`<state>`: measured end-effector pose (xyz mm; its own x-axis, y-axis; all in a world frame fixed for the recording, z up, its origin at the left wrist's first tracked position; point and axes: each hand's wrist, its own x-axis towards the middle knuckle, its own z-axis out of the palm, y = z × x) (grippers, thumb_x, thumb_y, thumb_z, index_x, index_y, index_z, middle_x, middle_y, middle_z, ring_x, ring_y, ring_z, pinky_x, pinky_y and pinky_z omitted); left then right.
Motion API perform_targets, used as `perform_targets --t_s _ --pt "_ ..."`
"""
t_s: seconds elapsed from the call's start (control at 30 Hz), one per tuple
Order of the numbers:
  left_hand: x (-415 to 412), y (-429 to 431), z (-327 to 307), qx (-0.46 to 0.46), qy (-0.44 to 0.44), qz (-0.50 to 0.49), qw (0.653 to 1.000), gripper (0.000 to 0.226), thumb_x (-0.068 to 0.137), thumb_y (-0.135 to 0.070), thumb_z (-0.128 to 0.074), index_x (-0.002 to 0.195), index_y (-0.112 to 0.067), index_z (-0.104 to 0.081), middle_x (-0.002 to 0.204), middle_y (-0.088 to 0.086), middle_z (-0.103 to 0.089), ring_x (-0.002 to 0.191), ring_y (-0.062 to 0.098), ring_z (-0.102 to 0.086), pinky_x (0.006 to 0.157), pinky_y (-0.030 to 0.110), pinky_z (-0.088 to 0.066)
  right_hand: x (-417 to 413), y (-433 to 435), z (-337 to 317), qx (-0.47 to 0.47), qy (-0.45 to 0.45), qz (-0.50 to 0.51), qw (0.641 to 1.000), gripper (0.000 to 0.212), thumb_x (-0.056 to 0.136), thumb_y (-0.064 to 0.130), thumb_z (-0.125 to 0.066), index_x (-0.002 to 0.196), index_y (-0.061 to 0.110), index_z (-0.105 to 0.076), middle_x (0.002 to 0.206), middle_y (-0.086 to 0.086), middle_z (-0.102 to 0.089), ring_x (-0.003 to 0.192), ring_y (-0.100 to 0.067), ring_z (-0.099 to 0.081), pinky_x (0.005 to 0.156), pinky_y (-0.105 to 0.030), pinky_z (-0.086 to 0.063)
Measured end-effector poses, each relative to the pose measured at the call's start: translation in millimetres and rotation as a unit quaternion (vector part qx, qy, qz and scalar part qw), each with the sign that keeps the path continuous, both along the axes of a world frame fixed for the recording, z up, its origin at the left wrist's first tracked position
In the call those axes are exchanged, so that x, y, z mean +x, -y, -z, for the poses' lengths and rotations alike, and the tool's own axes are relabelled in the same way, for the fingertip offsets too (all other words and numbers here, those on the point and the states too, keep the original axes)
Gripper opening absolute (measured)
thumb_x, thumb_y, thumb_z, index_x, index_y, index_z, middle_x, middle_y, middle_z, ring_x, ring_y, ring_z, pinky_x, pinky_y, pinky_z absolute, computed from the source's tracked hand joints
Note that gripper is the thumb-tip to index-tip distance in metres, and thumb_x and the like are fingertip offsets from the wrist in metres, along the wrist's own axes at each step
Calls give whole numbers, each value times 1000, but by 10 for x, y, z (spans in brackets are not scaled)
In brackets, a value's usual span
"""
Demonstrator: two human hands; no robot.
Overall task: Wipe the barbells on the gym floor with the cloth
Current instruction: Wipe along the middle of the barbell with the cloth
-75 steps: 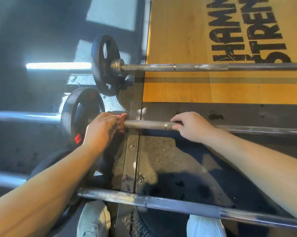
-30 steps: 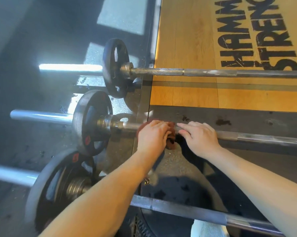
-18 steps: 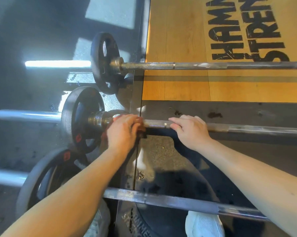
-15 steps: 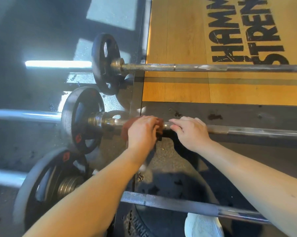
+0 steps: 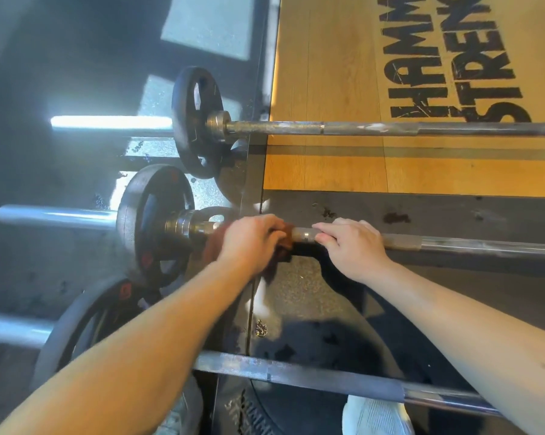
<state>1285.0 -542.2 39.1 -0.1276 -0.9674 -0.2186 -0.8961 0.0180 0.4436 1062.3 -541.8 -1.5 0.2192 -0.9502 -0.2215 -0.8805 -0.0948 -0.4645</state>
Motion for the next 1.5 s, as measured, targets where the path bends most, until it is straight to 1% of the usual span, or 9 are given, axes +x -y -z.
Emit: perform_targets --t_s 0.2,0.53,0.67,0.8,0.9,1.0,1.07,1.27,1.5 --pt "241 -130 12 -41 11 49 998 33 100 -24 -61 131 -31 -66 131 -9 -67 118 14 -64 101 33 -50 -13 -2 -25 5 3 -12 1000 37 107 42 -44 139 35 -61 113 8 -66 110 -17 -56 95 -37 -36" --pt "666 -234 -14 -61 33 -122 990 20 99 -23 -63 116 -30 -70 110 -8 -75 98 20 -71 93 40 -57 -65 355 -237 166 -56 -102 979 57 106 54 -39 159 36 -30 158 1 -44 142 -26 -43 113 -46 -37" --pt "669 -240 -63 -47 18 -129 990 14 98 -24 -65 110 -30 -71 110 -14 -71 99 14 -69 92 39 -57 -136 551 -241 328 27 -123 936 48 107 48 -41 150 28 -46 108 -3 -75 87 -17 -72 84 -39 -55" --pt "626 -284 -147 -48 -31 -123 991 19 98 -20 -65 96 -39 -65 101 -19 -66 95 9 -67 91 35 -57 -169 436 -195 234 13 -134 963 25 104 52 -44 113 38 -63 91 0 -71 78 -16 -62 74 -39 -47" --pt "655 -324 -123 -64 -63 -119 989 13 97 -20 -66 99 -32 -71 111 -15 -70 104 10 -67 95 40 -57 -137 117 47 -3 -63 -107 992 30 101 54 -49 124 39 -60 103 7 -69 98 -23 -64 80 -39 -47" --pt "529 -387 -20 -91 -36 -86 991 19 96 -20 -67 114 -22 -73 131 -7 -67 127 9 -56 115 43 -42 -97 -148 300 -191 -93 -100 972 38 98 48 -55 125 23 -63 91 2 -66 84 -25 -62 68 -38 -41" --pt "245 -410 69 -111 -17 -54 992 29 96 -20 -66 125 -20 -70 140 -4 -62 134 10 -50 118 31 -29 -98 -142 319 -212 -90 -97 968 38 97 48 -58 124 22 -63 88 2 -64 82 -24 -61 66 -38 -40" --pt "-197 -276 388 -169 -17 66 983 31 90 -14 -73 120 -13 -72 127 7 -71 120 25 -66 111 43 -47 -117 -90 253 -197 -58 -86 975 38 95 48 -61 125 24 -65 90 2 -67 86 -24 -65 71 -39 -47" --pt "795 -321 241 -131 -86 -110 982 25 97 -13 -66 120 -24 -72 129 -12 -67 125 12 -61 112 42 -47 -96 -89 285 -191 -50 -71 978 40 94 48 -63 126 24 -67 88 2 -66 85 -24 -64 71 -39 -44"
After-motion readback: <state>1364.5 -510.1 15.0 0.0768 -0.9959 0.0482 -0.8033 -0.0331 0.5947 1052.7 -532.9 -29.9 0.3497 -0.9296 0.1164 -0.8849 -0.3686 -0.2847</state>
